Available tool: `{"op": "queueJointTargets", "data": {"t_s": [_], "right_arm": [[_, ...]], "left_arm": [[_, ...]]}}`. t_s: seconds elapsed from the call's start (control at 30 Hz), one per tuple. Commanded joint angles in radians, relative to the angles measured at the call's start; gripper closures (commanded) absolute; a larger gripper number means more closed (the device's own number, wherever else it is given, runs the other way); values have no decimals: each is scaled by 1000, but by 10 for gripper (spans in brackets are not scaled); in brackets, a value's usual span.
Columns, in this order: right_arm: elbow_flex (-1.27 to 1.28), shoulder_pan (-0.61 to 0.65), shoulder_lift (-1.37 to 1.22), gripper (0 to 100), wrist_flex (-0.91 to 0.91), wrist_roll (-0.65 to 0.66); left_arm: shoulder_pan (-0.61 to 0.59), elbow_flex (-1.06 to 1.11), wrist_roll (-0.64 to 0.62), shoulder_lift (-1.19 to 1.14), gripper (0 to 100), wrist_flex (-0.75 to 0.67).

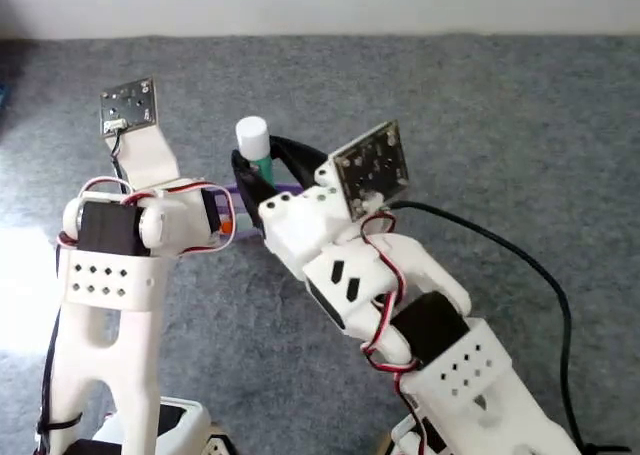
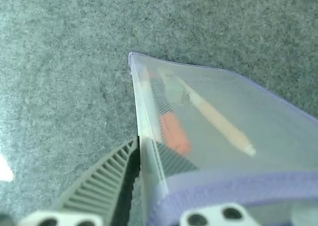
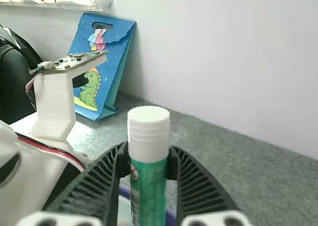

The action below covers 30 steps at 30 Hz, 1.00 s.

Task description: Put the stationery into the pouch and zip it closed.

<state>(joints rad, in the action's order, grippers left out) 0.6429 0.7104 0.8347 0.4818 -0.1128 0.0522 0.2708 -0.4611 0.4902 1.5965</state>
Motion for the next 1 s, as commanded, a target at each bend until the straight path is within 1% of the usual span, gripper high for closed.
{"op": "queueJointTargets", "data": {"t_s": [0.0,0.13,0.27,0.33,0.43,0.5,0.6,0.67,0.77,0.97], "right_arm": [[26,7,-22,990,-53,-11],[95,8,-22,990,-79,-11],[103,4,4,990,-54,-9],[103,5,41,990,-2,-9],[103,8,94,977,122,-12],[103,7,127,925,216,-14],[104,5,159,813,318,-29],[101,5,179,789,348,-49],[100,5,202,818,354,-52],[91,4,254,942,357,-51]], "left_arm": [[5,2,-12,-5,988,-28],[3,2,-12,-5,988,-28],[3,2,-12,-5,988,-28],[3,2,-12,-6,988,-28],[3,2,-12,-6,988,-28],[3,2,-12,-6,988,-28],[5,2,-12,-6,988,-29],[5,2,-12,-6,988,-29],[5,2,-12,-6,988,-29],[5,1,-12,-6,988,-29]]}}
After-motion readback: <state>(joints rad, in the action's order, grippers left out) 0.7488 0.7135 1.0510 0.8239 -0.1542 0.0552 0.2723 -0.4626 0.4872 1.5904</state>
